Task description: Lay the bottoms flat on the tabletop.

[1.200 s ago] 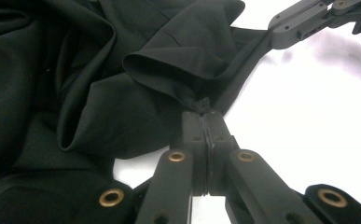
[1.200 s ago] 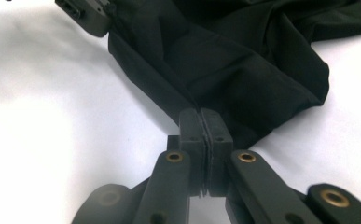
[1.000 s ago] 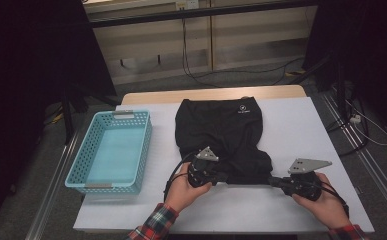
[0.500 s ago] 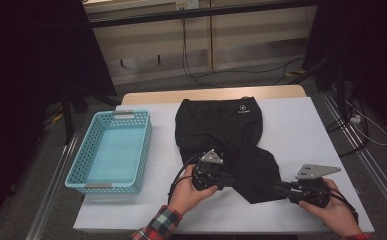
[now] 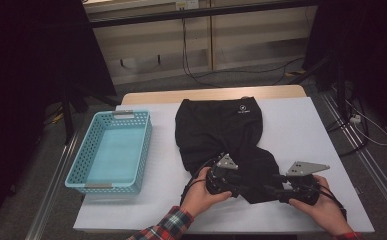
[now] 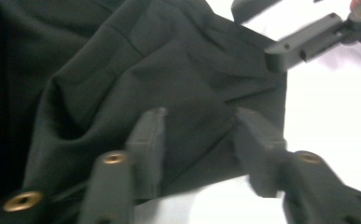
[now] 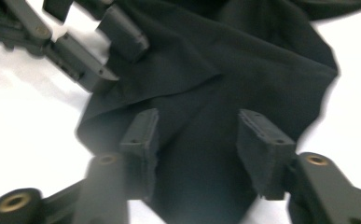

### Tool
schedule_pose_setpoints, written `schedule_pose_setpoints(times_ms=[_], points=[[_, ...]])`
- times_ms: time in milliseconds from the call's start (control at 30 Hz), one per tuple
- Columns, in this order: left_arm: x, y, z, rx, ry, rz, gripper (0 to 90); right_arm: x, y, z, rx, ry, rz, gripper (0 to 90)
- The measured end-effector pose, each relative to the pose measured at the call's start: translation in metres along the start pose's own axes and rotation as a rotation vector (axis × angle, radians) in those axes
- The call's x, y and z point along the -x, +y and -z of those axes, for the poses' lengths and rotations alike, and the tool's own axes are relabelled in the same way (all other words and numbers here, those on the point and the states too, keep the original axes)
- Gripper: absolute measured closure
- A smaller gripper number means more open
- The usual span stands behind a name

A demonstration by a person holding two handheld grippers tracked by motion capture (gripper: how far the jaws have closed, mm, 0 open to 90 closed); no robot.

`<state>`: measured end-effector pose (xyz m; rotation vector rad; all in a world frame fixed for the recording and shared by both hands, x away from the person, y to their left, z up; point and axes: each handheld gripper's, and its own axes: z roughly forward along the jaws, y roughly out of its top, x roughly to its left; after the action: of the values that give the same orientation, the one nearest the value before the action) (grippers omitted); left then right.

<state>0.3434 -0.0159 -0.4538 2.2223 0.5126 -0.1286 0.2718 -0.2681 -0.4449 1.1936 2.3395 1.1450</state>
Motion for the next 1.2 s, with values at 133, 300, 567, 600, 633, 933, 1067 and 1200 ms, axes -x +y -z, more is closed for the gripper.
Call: schedule_pose_setpoints(times_ms=[133, 300, 567, 600, 633, 933, 1067, 1200], points=[[0.003, -0.001, 0.000, -0.038, -0.020, -0.002, 81.2, 0.006, -0.003, 0.004, 0.010, -0.030, -0.022, 41.4], [0.003, 0.000, 0.002, -0.051, -0.032, 0.006, 90.0, 0.005, -0.004, 0.003, -0.006, -0.043, -0.011, 40.4], [0.002, -0.003, 0.026, -0.051, -0.062, 0.015, 90.0, -0.001, -0.008, -0.003, -0.054, -0.026, 0.035, 53.1], [0.002, -0.005, 0.028, -0.060, -0.055, 0.014, 90.0, -0.002, -0.007, -0.004, -0.056, -0.025, 0.037, 54.7], [0.002, -0.005, 0.029, -0.068, -0.052, 0.017, 90.0, -0.003, -0.006, -0.003, -0.062, -0.024, 0.047, 60.2], [0.000, -0.014, 0.036, -0.089, -0.055, 0.024, 90.0, -0.002, -0.005, -0.001, -0.084, -0.031, 0.083, 88.7], [0.000, -0.017, 0.040, -0.089, -0.056, 0.031, 90.0, 0.003, -0.007, 0.006, -0.080, -0.021, 0.058, 90.0], [-0.002, -0.019, 0.042, -0.101, -0.056, 0.028, 90.0, 0.007, -0.010, 0.015, -0.074, -0.029, 0.041, 90.0]])
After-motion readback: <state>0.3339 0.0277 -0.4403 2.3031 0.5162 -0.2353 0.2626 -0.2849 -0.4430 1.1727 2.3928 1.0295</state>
